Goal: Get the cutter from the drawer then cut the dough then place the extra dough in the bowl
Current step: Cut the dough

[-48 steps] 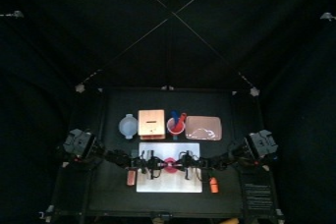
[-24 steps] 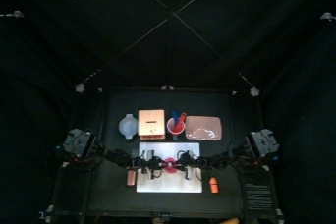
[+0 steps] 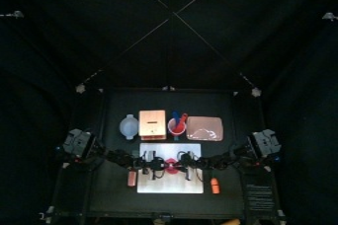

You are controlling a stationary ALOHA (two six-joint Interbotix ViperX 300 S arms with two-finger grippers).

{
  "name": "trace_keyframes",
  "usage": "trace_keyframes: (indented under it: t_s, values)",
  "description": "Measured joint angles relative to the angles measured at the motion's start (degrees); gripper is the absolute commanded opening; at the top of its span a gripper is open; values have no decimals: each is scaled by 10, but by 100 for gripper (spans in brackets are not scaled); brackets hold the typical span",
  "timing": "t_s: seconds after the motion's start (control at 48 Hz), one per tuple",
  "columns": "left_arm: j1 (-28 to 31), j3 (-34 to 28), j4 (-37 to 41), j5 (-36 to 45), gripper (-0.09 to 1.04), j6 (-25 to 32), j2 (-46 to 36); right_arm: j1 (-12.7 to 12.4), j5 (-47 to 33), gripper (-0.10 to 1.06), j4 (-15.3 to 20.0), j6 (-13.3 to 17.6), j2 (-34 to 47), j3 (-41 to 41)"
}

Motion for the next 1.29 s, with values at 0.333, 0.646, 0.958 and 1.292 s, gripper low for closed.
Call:
trace_keyframes:
  t_s: [0.333,0.646,0.958,1.292]
  values:
    - [0,-2,-11,11,52,0,0,-3,7,44,0,0,-1,-2]
    - [0,-4,-12,15,52,0,4,-2,12,44,0,0,-1,-3]
    - [0,-4,-13,17,52,0,4,-4,20,44,-1,0,-1,-5]
    - [0,-5,-13,31,52,0,4,-6,33,44,-3,0,0,-10]
